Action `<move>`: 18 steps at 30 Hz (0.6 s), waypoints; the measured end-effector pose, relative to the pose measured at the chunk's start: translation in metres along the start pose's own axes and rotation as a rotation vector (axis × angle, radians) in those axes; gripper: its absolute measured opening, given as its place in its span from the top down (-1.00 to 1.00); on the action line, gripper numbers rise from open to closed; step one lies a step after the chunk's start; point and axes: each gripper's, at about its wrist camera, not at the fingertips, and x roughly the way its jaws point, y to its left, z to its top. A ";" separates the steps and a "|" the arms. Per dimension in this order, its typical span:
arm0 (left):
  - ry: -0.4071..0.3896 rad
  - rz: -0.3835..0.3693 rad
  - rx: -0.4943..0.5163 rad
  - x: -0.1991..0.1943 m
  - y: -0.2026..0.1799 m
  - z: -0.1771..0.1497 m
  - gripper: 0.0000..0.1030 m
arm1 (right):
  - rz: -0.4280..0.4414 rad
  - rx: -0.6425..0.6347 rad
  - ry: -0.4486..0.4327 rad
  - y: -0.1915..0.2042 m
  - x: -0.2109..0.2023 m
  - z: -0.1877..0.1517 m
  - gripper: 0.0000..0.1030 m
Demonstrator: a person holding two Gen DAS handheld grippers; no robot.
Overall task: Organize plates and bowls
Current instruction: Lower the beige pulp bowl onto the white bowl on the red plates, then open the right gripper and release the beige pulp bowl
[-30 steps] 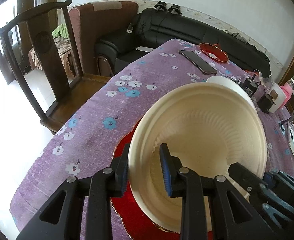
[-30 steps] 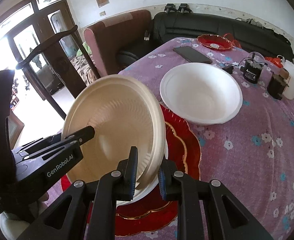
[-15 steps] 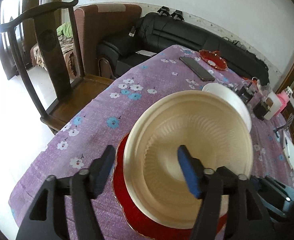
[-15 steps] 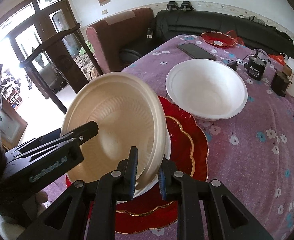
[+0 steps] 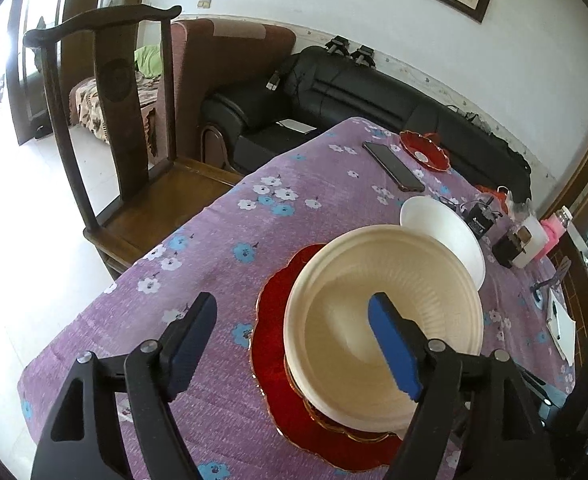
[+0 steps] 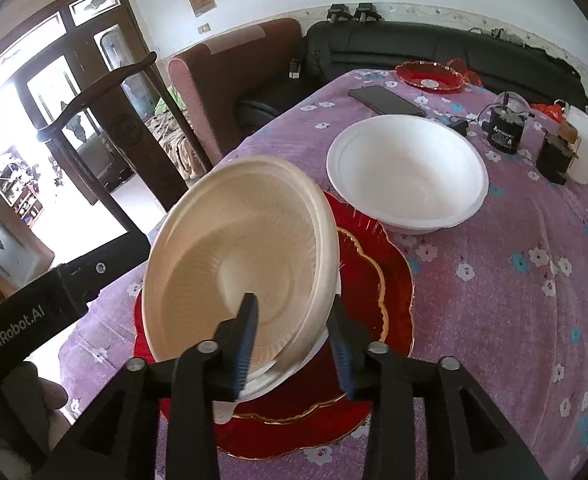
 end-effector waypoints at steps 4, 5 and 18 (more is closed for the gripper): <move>-0.009 -0.003 0.003 -0.005 0.000 -0.001 -0.51 | -0.005 -0.008 -0.024 0.004 -0.007 -0.001 -0.38; -0.014 -0.006 0.002 -0.007 0.000 -0.002 -0.51 | -0.006 -0.007 -0.032 0.004 -0.009 -0.002 -0.41; -0.081 0.001 -0.005 -0.032 -0.003 -0.013 -0.63 | -0.017 0.026 -0.097 -0.007 -0.046 -0.017 -0.43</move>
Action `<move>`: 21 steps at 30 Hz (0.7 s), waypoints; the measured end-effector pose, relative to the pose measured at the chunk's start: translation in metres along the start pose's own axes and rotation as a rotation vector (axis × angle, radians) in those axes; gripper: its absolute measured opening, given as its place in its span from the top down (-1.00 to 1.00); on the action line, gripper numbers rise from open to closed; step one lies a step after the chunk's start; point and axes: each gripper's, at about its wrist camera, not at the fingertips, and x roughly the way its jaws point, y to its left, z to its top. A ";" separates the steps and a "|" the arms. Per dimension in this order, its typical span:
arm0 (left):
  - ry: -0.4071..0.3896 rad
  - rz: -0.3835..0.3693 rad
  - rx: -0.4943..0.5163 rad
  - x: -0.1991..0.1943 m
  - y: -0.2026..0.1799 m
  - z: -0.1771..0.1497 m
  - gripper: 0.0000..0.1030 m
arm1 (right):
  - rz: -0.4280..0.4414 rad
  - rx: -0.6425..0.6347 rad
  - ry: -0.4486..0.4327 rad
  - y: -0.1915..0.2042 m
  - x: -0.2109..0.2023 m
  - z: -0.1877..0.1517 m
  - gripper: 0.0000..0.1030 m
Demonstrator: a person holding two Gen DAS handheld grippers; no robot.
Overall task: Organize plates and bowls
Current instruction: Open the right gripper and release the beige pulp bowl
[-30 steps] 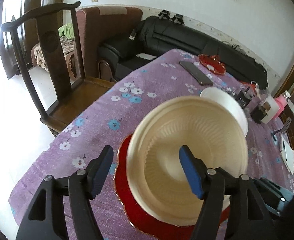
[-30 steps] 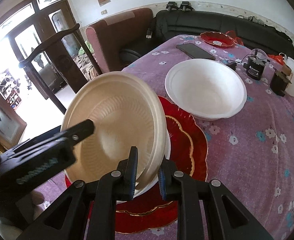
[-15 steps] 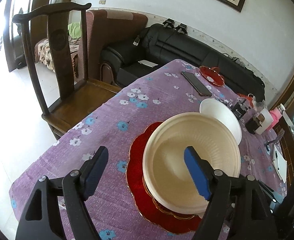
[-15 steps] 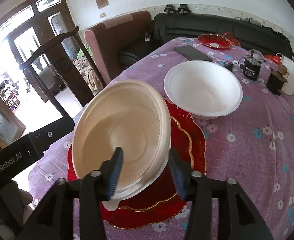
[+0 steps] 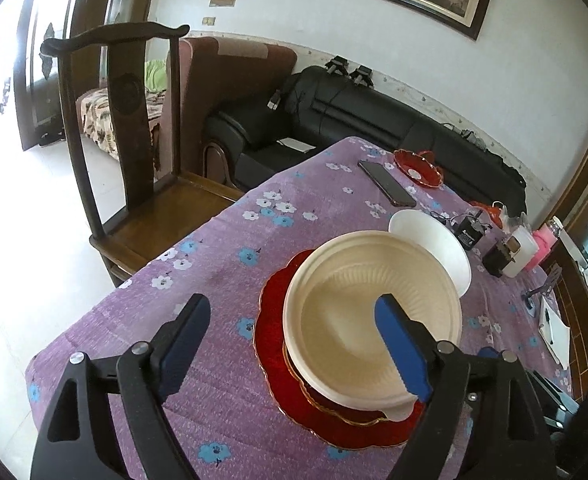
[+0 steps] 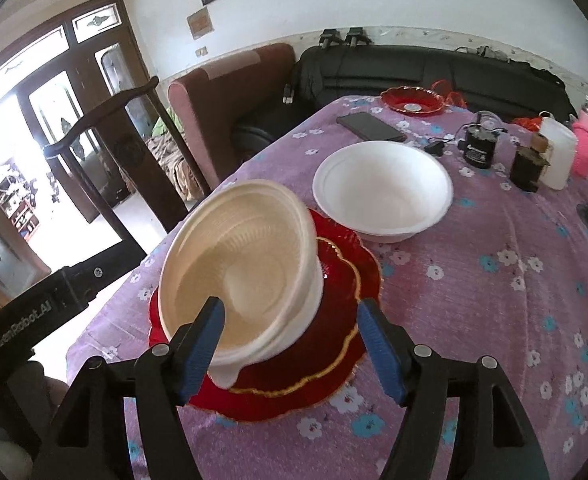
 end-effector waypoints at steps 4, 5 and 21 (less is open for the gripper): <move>-0.014 0.002 0.028 -0.008 -0.010 -0.006 -0.64 | -0.011 0.005 -0.025 -0.007 -0.015 -0.007 -0.45; -0.018 0.001 0.038 -0.010 -0.014 -0.008 -0.64 | -0.015 0.007 -0.030 -0.009 -0.018 -0.009 -0.46; -0.054 0.003 0.204 -0.033 -0.072 -0.038 -0.77 | -0.063 0.091 -0.046 -0.063 -0.048 -0.036 -0.53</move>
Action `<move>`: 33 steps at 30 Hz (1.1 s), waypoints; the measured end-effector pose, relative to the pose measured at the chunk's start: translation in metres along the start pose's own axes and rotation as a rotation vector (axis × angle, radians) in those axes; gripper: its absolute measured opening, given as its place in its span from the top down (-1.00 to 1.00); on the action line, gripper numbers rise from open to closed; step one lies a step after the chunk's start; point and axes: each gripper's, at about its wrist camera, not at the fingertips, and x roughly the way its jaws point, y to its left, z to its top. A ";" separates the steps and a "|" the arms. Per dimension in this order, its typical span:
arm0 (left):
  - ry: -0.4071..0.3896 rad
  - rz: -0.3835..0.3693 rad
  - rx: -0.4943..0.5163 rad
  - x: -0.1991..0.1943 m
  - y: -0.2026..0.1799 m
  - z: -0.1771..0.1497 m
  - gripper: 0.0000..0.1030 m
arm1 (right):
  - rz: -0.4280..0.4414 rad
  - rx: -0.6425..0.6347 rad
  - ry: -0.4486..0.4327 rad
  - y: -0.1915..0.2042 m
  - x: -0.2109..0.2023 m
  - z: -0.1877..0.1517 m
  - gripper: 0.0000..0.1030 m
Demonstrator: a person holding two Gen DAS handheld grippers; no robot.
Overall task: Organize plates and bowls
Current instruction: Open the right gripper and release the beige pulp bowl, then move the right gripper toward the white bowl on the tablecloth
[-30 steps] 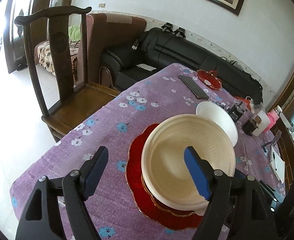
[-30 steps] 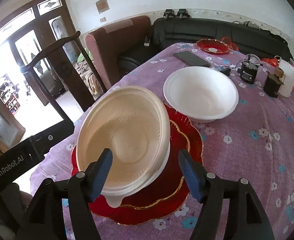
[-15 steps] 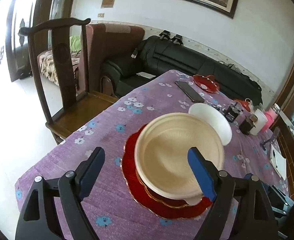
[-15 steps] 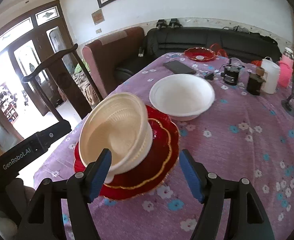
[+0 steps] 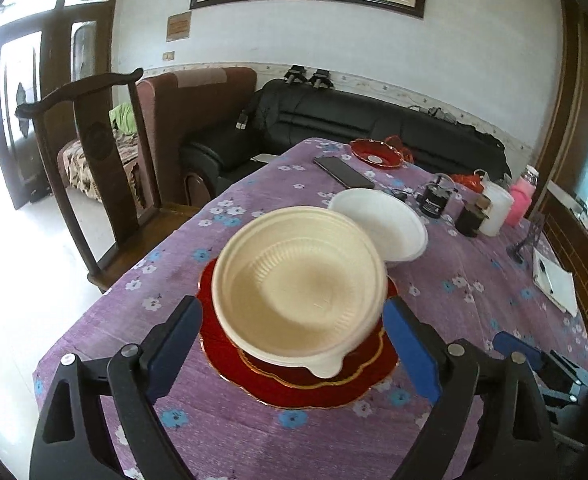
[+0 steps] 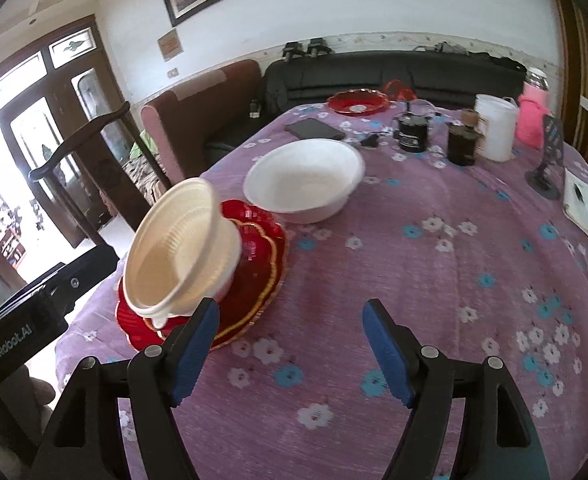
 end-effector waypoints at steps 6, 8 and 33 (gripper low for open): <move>-0.025 0.053 0.073 -0.007 -0.024 -0.004 -0.77 | -0.005 0.032 -0.013 -0.018 -0.008 0.001 -0.53; -0.034 0.058 0.095 -0.010 -0.031 -0.004 -0.77 | -0.006 0.041 -0.017 -0.023 -0.011 0.002 -0.53; -0.084 0.047 0.149 -0.024 -0.038 0.034 -0.78 | -0.047 0.011 -0.078 -0.027 -0.034 0.041 -0.58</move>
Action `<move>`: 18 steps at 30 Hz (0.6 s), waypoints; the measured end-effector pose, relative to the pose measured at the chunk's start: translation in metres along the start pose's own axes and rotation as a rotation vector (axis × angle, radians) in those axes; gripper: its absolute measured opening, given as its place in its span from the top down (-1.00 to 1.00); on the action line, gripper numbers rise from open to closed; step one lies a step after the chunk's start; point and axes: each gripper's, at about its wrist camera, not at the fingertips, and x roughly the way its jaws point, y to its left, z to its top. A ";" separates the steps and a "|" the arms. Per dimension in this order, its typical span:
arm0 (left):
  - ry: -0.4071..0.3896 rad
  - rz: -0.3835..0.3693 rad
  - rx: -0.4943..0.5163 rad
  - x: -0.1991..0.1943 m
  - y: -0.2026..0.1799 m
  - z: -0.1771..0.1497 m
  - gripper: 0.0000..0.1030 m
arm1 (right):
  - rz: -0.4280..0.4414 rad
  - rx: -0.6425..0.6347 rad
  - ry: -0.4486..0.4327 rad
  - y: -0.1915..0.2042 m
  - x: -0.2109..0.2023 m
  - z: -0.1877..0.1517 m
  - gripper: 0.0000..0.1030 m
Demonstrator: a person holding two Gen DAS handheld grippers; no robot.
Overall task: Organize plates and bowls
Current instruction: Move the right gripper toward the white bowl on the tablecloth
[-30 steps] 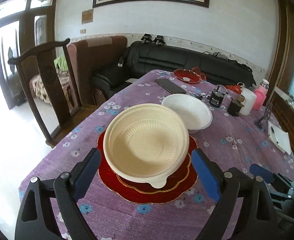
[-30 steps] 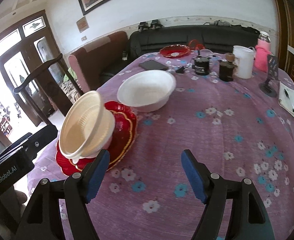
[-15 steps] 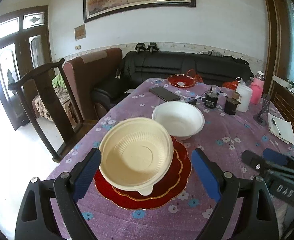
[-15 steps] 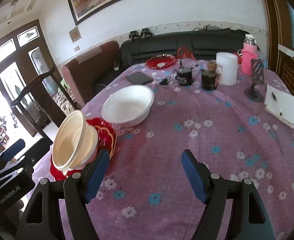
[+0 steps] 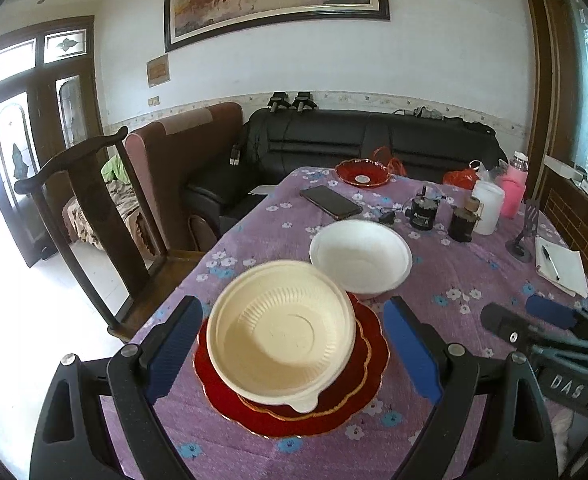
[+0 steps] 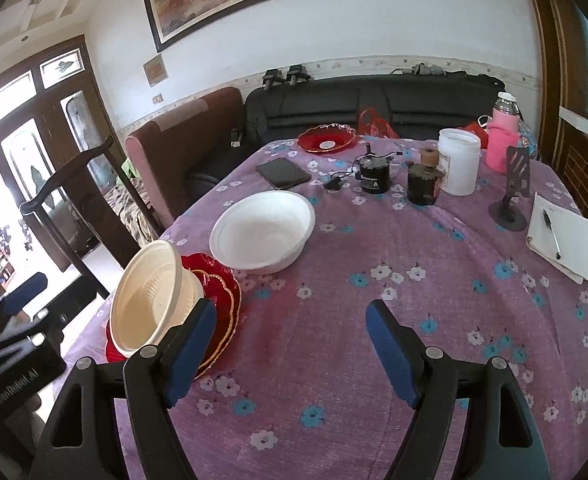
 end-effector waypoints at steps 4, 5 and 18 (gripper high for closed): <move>-0.025 0.016 0.011 -0.002 0.008 0.016 -0.78 | 0.001 0.005 0.013 0.001 0.005 0.007 -0.58; -0.038 0.025 0.012 -0.004 0.010 0.020 -0.78 | -0.001 0.004 0.011 0.001 0.004 0.010 -0.58; -0.182 0.115 0.027 -0.029 0.040 0.075 -0.86 | -0.021 -0.020 -0.068 0.020 -0.024 0.081 -0.60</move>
